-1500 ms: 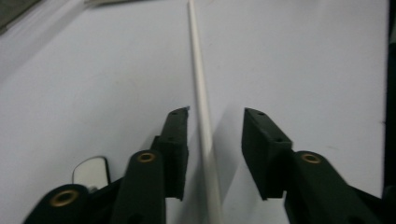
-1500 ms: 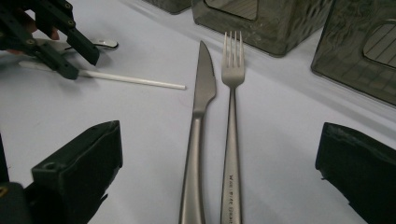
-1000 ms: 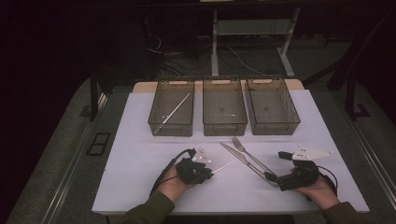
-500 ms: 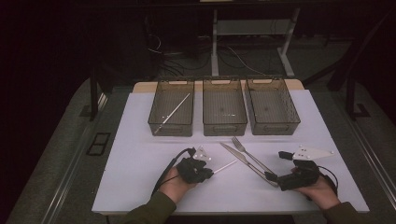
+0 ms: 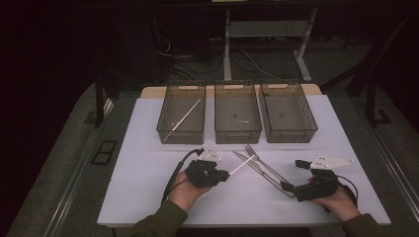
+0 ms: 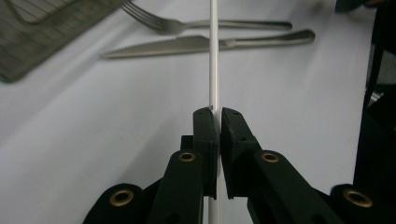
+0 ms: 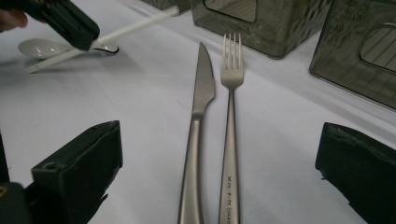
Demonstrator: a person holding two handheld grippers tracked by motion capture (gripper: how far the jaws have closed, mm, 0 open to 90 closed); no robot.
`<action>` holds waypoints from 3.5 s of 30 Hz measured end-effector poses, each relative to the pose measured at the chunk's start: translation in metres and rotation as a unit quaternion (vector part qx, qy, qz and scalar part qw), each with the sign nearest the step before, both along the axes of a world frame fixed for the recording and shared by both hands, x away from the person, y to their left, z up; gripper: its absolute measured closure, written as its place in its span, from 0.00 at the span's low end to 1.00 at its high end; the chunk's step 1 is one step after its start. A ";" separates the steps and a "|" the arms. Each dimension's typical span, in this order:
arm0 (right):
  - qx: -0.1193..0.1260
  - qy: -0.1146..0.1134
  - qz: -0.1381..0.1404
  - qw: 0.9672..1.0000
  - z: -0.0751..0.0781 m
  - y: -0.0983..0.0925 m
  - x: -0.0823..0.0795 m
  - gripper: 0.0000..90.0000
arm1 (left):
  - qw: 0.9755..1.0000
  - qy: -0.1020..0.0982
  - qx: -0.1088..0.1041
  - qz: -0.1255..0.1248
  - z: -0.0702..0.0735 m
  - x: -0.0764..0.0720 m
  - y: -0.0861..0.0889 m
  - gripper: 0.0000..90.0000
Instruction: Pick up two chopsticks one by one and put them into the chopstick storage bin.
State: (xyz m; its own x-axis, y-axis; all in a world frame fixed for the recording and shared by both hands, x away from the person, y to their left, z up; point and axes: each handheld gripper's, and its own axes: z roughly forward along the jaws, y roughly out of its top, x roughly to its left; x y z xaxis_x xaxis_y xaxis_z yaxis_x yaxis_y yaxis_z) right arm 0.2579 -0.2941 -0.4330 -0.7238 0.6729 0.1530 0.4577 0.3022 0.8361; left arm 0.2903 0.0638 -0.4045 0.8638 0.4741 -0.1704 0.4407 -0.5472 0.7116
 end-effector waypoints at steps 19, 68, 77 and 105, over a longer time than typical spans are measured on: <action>-0.001 -0.001 0.002 1.000 0.000 -0.001 0.000 0.01 | 0.997 -0.035 -0.059 0.040 0.050 0.035 0.017 0.95; 0.005 0.004 -0.001 1.000 0.000 -0.002 0.001 0.01 | 0.983 -0.058 0.043 0.172 0.055 0.185 0.102 0.94; 0.006 0.005 -0.002 1.000 0.000 -0.003 0.001 0.01 | 0.974 -0.050 0.042 0.217 0.041 0.196 0.102 0.88; 0.006 0.003 -0.004 1.000 0.001 -0.003 -0.001 0.01 | 0.983 -0.076 -0.047 0.159 0.056 0.100 0.093 0.49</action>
State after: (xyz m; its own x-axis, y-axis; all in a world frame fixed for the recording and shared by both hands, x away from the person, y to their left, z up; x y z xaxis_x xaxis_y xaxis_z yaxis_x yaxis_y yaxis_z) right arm 0.2573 -0.2975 -0.4321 -0.7181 0.6761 0.1649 0.4645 0.2892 0.8370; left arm 0.3902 0.1572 -0.3486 0.6926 0.7135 -0.1058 0.4634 -0.3278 0.8233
